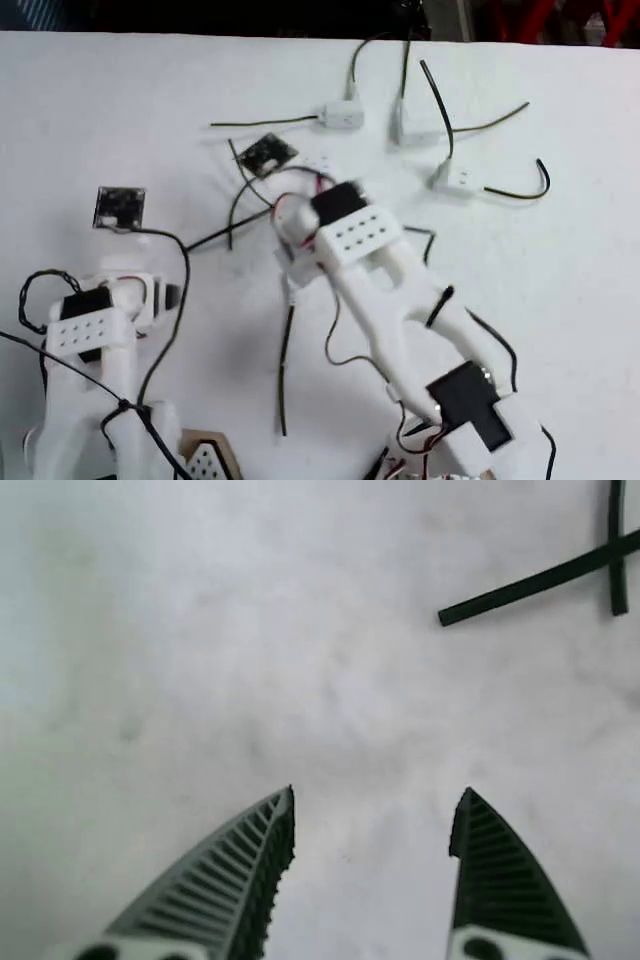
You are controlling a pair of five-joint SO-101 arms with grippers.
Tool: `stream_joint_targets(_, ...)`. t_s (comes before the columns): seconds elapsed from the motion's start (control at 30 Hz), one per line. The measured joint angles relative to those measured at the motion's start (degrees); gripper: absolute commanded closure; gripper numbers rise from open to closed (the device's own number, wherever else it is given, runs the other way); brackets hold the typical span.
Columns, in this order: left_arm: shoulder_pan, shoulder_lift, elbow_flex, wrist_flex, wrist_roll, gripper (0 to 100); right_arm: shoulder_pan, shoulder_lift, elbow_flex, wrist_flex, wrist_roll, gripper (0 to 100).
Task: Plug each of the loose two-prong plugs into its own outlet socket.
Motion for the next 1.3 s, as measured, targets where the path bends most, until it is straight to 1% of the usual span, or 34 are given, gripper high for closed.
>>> stream_joint_targets(0.07,-0.3,0.0,0.0,-0.3,0.3,74,-2.2,2.2,1.6,-3.3,-2.2,84.1)
stream_joint_targets(0.1,-0.3,0.0,0.0,-0.3,0.3,74,-3.0,3.3,1.9,-5.2,-2.8,85.8)
stream_joint_targets(0.2,-0.3,0.0,0.0,-0.3,0.3,74,-4.4,6.5,2.6,-10.5,-3.3,97.2)
stream_joint_targets(0.23,-0.3,0.0,0.0,-0.3,0.3,74,-4.8,7.6,2.6,-12.1,-3.3,98.9)
stream_joint_targets(0.3,-0.3,0.0,0.0,-0.3,0.3,74,-5.7,9.0,2.6,-15.4,-3.3,96.2)
stream_joint_targets(0.43,-0.3,0.0,0.0,-0.3,0.3,74,-6.7,12.0,2.6,-19.5,-3.3,98.1)
stream_joint_targets(0.57,-0.3,0.0,0.0,-0.3,0.3,74,-6.0,16.5,2.6,-22.3,-3.3,98.0)
stream_joint_targets(0.67,-0.3,0.0,0.0,-0.3,0.3,74,-2.7,19.0,2.6,-22.5,-3.3,98.0)
stream_joint_targets(0.8,-0.3,0.0,0.0,-0.3,0.3,74,3.8,19.0,2.5,-18.3,-2.0,98.1)
stream_joint_targets(0.93,-0.3,0.0,0.0,-0.3,0.3,74,9.0,18.3,2.5,-10.2,4.1,98.1)
stream_joint_targets(1.1,-0.3,0.0,0.0,-0.3,0.3,74,16.4,14.0,2.6,0.2,9.5,98.1)
stream_joint_targets(1.3,-0.3,0.0,0.0,-0.3,0.3,74,24.4,8.2,2.6,12.7,20.0,98.1)
